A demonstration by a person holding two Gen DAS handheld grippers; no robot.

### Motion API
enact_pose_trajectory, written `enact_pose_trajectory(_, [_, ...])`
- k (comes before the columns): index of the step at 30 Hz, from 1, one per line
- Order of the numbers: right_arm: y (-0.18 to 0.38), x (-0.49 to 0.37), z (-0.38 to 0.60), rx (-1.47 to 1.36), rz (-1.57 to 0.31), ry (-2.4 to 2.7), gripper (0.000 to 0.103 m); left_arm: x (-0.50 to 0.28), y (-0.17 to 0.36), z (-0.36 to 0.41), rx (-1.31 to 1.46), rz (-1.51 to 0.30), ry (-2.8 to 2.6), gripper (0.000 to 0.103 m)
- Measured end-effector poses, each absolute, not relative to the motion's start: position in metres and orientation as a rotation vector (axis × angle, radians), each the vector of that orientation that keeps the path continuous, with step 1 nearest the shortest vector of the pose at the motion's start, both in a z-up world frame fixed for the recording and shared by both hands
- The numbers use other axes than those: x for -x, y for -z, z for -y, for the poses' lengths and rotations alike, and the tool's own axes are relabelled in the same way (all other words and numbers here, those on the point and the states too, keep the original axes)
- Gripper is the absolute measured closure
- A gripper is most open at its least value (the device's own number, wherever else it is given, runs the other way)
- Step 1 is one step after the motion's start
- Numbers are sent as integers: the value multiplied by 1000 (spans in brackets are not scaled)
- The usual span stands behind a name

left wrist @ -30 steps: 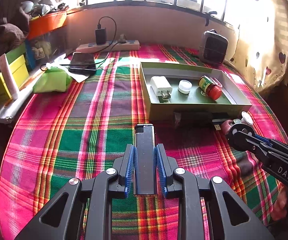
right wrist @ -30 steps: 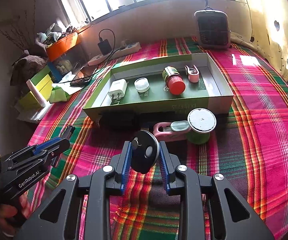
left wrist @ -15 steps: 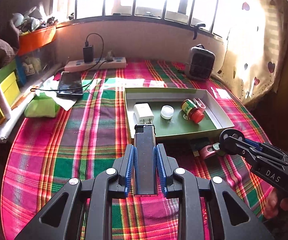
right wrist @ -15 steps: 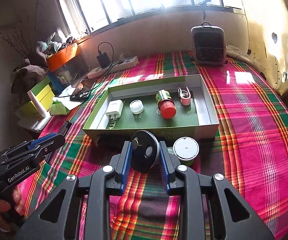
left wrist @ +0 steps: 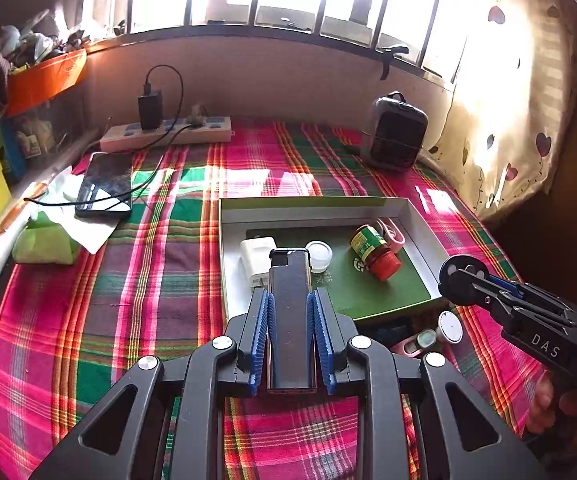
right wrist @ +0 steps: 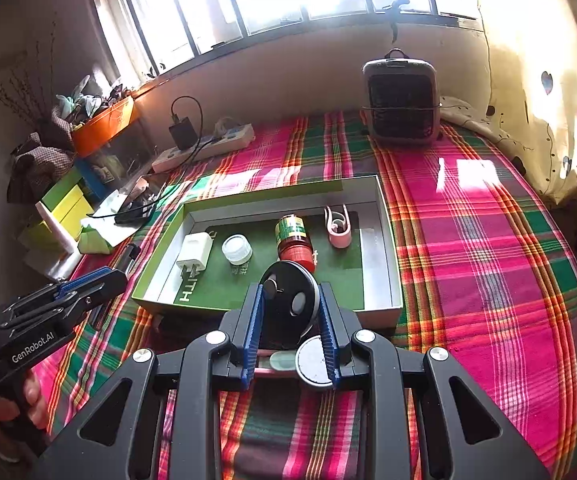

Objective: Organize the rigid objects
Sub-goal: 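Lift and carry the black bar with the left gripper while the right carries the disc over the tray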

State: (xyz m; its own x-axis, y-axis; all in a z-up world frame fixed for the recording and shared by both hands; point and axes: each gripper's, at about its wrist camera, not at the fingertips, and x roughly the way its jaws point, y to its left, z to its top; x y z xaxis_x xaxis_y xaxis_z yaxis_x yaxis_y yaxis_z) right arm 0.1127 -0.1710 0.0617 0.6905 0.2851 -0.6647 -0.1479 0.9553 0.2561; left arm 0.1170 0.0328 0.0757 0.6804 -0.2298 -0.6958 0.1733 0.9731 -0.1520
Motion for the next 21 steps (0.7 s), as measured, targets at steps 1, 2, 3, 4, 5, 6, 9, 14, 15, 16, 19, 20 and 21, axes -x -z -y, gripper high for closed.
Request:
enact_pose_trajectory(1, [-62, -117, 172, -185, -773, -240, 75, -121, -75, -32, 79, -793, 226, 81])
enact_pose_trajectory(2, [-62, -120, 174, -182, -775, -236, 75, -125, -75, -31, 82, -795, 227, 81])
enact_pose_trajectory(3, [-61, -125, 175, -180, -777, -234, 75, -129, -74, -29, 84, -798, 230, 81])
enact_pose_trajectory(4, [-61, -129, 176, -176, -780, -231, 75, -133, -74, -29, 88, -800, 232, 81])
enact_pose_trajectory(5, [-60, -133, 177, -173, -784, -228, 75, -137, -73, -27, 87, -800, 232, 81])
enact_pose_trajectory(6, [-60, -136, 179, -172, -786, -225, 75, -141, -73, -26, 83, -799, 232, 81])
enact_pose_trajectory(9, [-57, -147, 180, -163, -797, -217, 75, -153, -71, -22, 83, -801, 234, 81])
enact_pose_trajectory(14, [-52, -161, 179, -143, -814, -223, 75, -169, -68, -19, 90, -809, 233, 81])
enact_pose_trajectory(15, [-51, -164, 180, -142, -816, -221, 75, -171, -67, -17, 84, -810, 236, 81])
enact_pose_trajectory(16, [-50, -167, 181, -141, -818, -218, 75, -174, -66, -16, 80, -812, 236, 81])
enact_pose_trajectory(19, [-48, -174, 184, -143, -827, -212, 75, -180, -63, -13, 82, -819, 238, 81])
enact_pose_trajectory(20, [-47, -175, 184, -142, -830, -210, 75, -182, -63, -13, 84, -820, 239, 81])
enact_pose_trajectory(21, [-46, -177, 185, -141, -832, -208, 75, -183, -62, -12, 84, -820, 242, 81])
